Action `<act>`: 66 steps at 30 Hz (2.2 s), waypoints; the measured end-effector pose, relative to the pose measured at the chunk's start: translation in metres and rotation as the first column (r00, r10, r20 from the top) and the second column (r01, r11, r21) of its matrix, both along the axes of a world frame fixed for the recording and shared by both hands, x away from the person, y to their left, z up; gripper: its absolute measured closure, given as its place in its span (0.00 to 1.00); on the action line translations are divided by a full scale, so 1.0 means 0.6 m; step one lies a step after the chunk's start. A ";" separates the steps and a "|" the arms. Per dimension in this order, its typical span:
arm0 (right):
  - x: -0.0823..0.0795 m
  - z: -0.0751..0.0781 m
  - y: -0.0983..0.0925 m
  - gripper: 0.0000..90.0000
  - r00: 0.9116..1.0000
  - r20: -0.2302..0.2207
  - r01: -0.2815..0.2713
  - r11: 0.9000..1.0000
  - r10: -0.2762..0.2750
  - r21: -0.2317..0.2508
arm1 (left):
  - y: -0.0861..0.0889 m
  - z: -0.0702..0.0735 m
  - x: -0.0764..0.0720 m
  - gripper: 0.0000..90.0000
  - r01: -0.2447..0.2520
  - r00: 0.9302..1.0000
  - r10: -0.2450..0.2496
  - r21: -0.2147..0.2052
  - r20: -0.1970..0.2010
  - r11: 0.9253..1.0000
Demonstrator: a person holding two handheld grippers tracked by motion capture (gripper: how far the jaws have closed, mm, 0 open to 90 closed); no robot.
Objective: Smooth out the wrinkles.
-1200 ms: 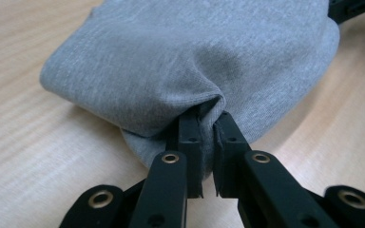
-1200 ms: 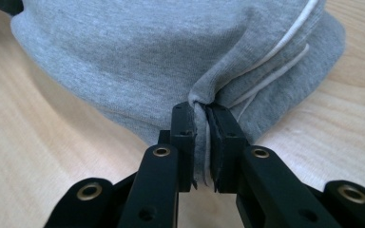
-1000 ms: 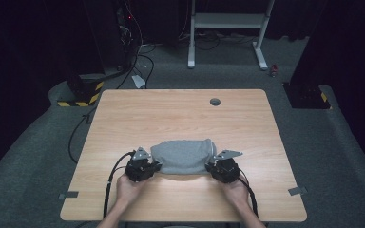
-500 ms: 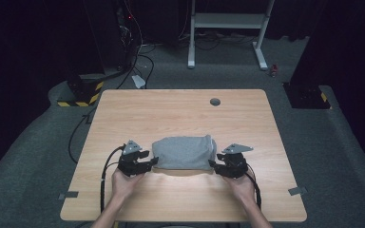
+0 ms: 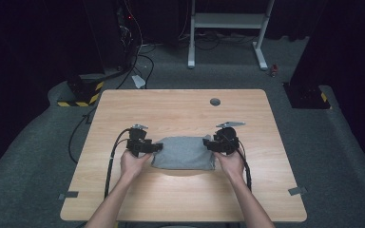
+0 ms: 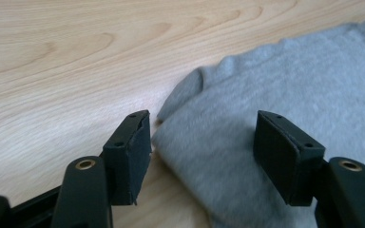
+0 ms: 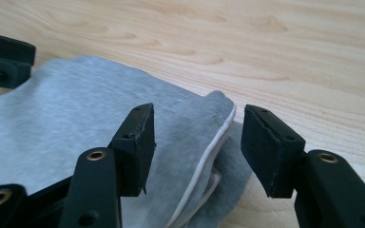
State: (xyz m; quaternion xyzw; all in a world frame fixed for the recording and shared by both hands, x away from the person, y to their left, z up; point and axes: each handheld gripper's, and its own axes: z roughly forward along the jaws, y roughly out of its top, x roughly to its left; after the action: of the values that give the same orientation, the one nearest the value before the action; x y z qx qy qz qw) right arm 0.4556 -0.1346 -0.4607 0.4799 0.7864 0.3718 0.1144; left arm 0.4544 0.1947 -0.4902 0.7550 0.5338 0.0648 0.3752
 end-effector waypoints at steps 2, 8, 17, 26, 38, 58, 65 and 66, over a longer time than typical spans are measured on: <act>0.011 -0.007 0.004 0.55 0.999 -0.034 0.001 1.000 -0.002 -0.013 | -0.001 -0.009 0.007 0.42 -0.011 1.000 0.010 -0.018 -0.027 1.000; 0.018 -0.016 0.012 0.81 0.998 -0.064 -0.026 0.999 0.024 -0.030 | 0.000 -0.018 0.014 0.57 0.012 0.999 -0.014 -0.067 -0.040 0.998; 0.007 -0.005 0.017 0.93 0.997 0.008 -0.079 0.996 0.080 -0.048 | 0.001 -0.012 0.008 0.96 0.041 0.999 -0.041 -0.045 0.014 0.998; -0.020 0.017 0.009 0.93 0.991 0.084 -0.104 0.994 0.105 -0.022 | 0.010 0.028 -0.023 0.97 0.097 0.989 -0.087 -0.085 0.120 0.992; -0.135 -0.002 -0.025 0.93 0.969 0.180 -0.169 0.985 0.170 -0.020 | 0.020 0.039 -0.133 0.97 0.264 0.948 -0.246 -0.066 0.199 0.962; -0.145 -0.091 -0.012 0.93 0.980 0.096 -0.163 0.977 0.177 -0.141 | -0.022 -0.028 -0.140 0.97 0.272 0.956 -0.276 0.052 0.103 0.961; -0.063 -0.085 0.005 0.93 0.990 0.087 -0.096 0.979 0.113 -0.178 | -0.023 -0.025 -0.066 0.97 0.168 0.980 -0.169 0.015 0.108 0.986; -0.054 -0.083 0.006 0.93 0.991 0.083 -0.088 0.980 0.104 -0.178 | -0.020 -0.019 -0.062 0.97 0.161 0.981 -0.160 0.001 0.111 0.987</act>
State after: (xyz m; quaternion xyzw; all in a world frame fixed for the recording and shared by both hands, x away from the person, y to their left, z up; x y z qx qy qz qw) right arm 0.4233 -0.1310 -0.5106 0.4117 0.8321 0.3285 0.1739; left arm 0.4172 0.1825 -0.5019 0.7895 0.4498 0.0739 0.4110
